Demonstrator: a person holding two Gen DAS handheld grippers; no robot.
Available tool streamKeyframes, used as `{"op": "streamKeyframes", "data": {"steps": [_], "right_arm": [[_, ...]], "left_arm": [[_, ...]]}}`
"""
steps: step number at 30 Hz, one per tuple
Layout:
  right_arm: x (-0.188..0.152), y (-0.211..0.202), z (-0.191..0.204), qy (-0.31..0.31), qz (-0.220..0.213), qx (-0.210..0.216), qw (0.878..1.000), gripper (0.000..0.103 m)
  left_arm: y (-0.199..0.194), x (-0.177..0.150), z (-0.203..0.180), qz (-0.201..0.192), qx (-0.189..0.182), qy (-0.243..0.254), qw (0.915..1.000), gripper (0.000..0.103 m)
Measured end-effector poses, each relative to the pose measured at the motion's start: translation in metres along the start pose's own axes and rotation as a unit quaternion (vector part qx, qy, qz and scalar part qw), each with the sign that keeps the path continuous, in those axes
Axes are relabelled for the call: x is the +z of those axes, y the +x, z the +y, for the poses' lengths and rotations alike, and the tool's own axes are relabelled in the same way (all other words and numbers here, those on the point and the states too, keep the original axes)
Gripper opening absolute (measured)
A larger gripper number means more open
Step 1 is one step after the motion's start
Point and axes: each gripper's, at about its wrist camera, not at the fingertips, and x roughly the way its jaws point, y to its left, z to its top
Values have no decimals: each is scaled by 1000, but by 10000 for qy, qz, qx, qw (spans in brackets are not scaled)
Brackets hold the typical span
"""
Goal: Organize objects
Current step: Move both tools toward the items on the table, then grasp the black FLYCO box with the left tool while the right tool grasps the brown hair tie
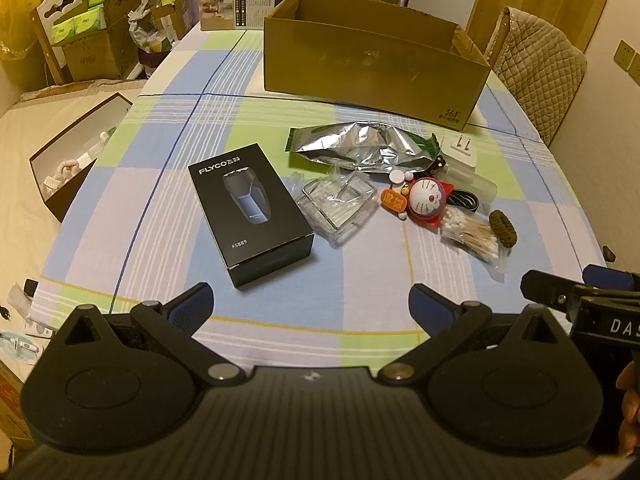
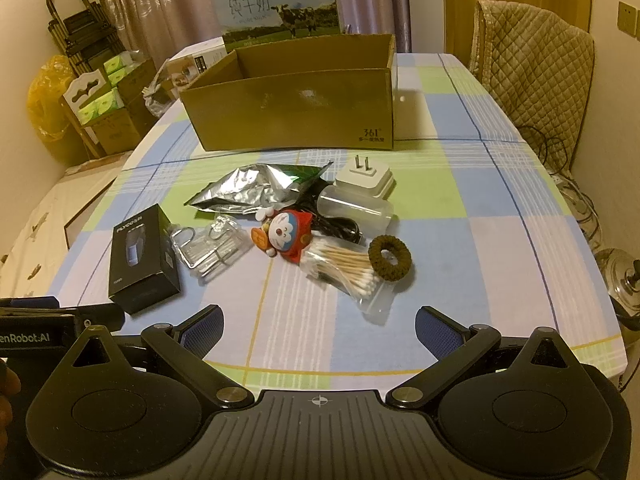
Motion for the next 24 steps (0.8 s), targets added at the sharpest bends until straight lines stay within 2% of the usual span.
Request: {"op": "streamKeyframes", "data": {"steps": [15, 19, 24], "right_arm": [[6, 24, -13, -615, -82, 81, 9980, 99], [12, 37, -19, -731, -3, 87, 9973, 87], [16, 50, -24, -840, 94, 90, 9964, 80]], "left_arm": [[22, 16, 8, 60, 105, -58, 9999, 102], [31, 21, 7, 61, 100, -13, 9999, 102], [46, 29, 7, 104, 126, 35, 9999, 102]]}}
